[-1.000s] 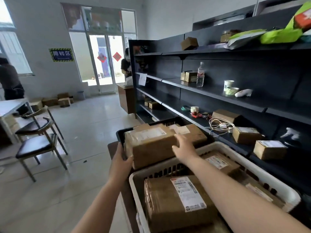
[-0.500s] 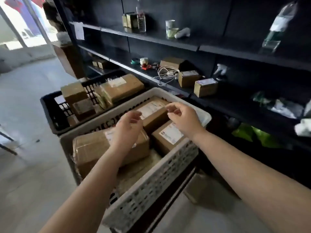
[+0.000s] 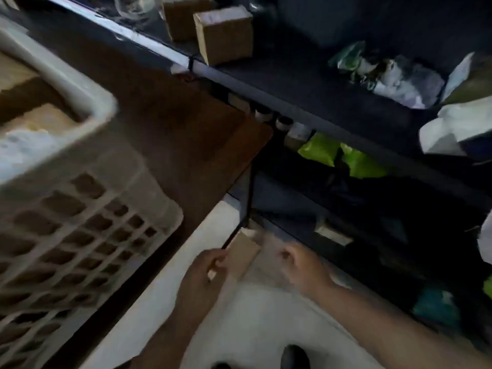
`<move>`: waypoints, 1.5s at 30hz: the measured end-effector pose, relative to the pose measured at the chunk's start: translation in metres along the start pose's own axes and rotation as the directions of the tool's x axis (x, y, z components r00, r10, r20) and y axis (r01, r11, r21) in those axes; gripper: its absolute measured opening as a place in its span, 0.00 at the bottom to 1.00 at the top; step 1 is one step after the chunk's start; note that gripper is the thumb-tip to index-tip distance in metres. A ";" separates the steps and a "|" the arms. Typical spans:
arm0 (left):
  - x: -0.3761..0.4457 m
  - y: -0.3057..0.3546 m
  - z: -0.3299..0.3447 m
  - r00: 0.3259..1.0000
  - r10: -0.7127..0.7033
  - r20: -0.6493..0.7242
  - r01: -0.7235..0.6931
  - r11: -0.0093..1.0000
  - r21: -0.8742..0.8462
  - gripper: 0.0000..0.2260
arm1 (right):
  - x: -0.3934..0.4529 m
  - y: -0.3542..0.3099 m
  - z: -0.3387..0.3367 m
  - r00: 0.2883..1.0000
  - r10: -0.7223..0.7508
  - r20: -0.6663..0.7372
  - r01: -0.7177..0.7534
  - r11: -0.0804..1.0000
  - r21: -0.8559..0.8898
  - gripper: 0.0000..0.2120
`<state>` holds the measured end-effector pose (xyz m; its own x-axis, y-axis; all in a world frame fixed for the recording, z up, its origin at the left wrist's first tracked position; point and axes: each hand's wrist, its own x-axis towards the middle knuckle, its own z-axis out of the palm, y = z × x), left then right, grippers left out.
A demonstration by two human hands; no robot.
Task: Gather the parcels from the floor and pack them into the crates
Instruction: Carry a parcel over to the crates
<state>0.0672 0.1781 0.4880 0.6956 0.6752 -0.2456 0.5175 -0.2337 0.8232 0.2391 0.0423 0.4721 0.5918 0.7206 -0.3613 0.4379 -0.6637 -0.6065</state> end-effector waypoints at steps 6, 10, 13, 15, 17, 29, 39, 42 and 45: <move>0.088 -0.173 0.114 0.882 -0.469 0.046 0.468 0.883 0.029 0.12 | 0.113 0.141 0.129 0.962 0.168 0.214 -0.109 0.959 -0.261 0.13; 0.122 -0.273 0.184 0.724 -0.690 -0.009 0.682 0.718 -0.141 0.18 | 0.157 0.213 0.221 0.941 0.187 0.281 -0.080 0.932 -0.354 0.17; 0.139 -0.328 0.226 0.631 -0.776 0.005 0.761 0.618 -0.196 0.23 | 0.192 0.251 0.271 0.947 0.211 0.243 -0.146 0.954 -0.261 0.25; 0.150 -0.356 0.249 0.604 -0.797 0.019 0.781 0.587 -0.213 0.27 | 0.217 0.268 0.296 0.948 0.223 0.227 -0.184 0.966 -0.181 0.32; 0.160 -0.382 0.266 0.600 -0.799 0.024 0.784 0.583 -0.213 0.29 | 0.240 0.277 0.316 0.964 0.204 0.170 -0.190 0.977 -0.097 0.38; 0.211 -0.441 0.272 0.603 -0.776 0.184 0.765 0.498 -0.407 0.25 | 0.320 0.291 0.364 0.941 0.250 0.228 -0.169 0.931 -0.325 0.60; 0.159 -0.420 0.293 0.559 -0.792 0.247 0.795 0.426 -0.432 0.19 | 0.253 0.325 0.350 0.866 0.482 0.132 -0.496 0.862 0.106 0.31; 0.137 -0.390 0.285 0.545 -0.805 0.232 0.765 0.365 -0.531 0.20 | 0.226 0.311 0.327 0.820 0.565 0.091 -0.570 0.796 0.203 0.32; 0.122 -0.337 0.260 0.598 -0.791 0.128 0.710 0.449 -0.542 0.14 | 0.194 0.286 0.283 0.794 0.585 0.165 -0.604 0.728 0.324 0.33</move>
<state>0.1074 0.1576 0.0476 0.0703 0.4990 -0.8638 0.4565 0.7538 0.4726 0.2876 0.0488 0.0286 0.6145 0.2171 -0.7585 -0.2577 -0.8534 -0.4531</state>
